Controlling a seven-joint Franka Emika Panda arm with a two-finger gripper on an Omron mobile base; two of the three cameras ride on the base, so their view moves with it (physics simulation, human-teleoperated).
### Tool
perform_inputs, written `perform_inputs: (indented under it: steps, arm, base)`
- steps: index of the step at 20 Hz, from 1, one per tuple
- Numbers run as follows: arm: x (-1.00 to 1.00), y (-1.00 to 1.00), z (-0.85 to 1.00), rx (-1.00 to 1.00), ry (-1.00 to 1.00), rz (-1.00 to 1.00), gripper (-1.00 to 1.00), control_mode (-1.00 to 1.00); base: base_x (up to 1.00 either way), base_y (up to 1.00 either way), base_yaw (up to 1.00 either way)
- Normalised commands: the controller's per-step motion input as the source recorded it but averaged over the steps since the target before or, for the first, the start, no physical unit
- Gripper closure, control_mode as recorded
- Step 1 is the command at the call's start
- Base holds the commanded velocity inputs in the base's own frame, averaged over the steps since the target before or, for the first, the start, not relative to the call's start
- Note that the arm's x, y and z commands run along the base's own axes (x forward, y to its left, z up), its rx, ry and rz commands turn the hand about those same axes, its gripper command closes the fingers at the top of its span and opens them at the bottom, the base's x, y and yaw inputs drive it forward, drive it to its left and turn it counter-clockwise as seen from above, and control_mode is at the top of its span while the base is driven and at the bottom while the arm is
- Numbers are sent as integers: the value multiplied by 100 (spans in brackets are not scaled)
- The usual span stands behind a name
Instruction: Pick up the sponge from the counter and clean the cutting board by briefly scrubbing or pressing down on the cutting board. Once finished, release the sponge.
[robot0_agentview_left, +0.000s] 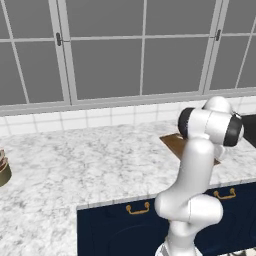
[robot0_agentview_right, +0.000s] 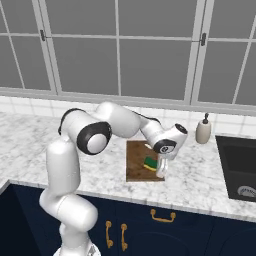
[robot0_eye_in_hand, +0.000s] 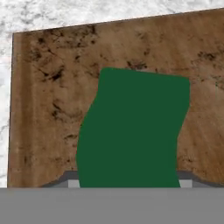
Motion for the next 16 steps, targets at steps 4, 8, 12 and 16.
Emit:
perform_inputs:
  steps: [4, 8, 12, 16]
  arm:
    - [-67, 14, 26, -1, 0, 22, 100, -100]
    - [-36, 7, 32, 0, 5, 16, 100, -100]
    - [-23, 37, 0, 0, 14, 13, 100, -100]
    - [8, 27, 0, 0, 6, 2, 100, -100]
  base:
    - [0, 0, 0]
    - [0, 0, 0]
    - [0, 0, 0]
    - [0, 0, 0]
